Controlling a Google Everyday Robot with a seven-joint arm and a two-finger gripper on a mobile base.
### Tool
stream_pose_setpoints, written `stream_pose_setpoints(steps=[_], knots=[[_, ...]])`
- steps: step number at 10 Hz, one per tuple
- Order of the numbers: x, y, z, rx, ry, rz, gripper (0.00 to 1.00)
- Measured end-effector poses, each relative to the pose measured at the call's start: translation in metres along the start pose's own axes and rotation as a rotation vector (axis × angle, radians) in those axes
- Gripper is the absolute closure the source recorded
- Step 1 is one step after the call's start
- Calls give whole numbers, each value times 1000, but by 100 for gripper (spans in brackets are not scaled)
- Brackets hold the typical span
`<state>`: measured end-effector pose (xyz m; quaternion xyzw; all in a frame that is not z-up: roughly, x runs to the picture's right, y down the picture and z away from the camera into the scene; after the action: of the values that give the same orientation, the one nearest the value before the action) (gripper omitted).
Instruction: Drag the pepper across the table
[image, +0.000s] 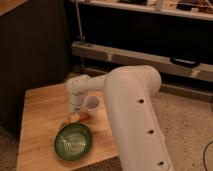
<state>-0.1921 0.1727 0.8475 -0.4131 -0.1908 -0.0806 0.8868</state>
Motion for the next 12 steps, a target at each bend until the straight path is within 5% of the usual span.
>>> stream_pose_setpoints(steps=[6, 12], knots=[[27, 39, 4, -38, 36, 66, 73], [67, 60, -8, -29, 65, 142, 73]])
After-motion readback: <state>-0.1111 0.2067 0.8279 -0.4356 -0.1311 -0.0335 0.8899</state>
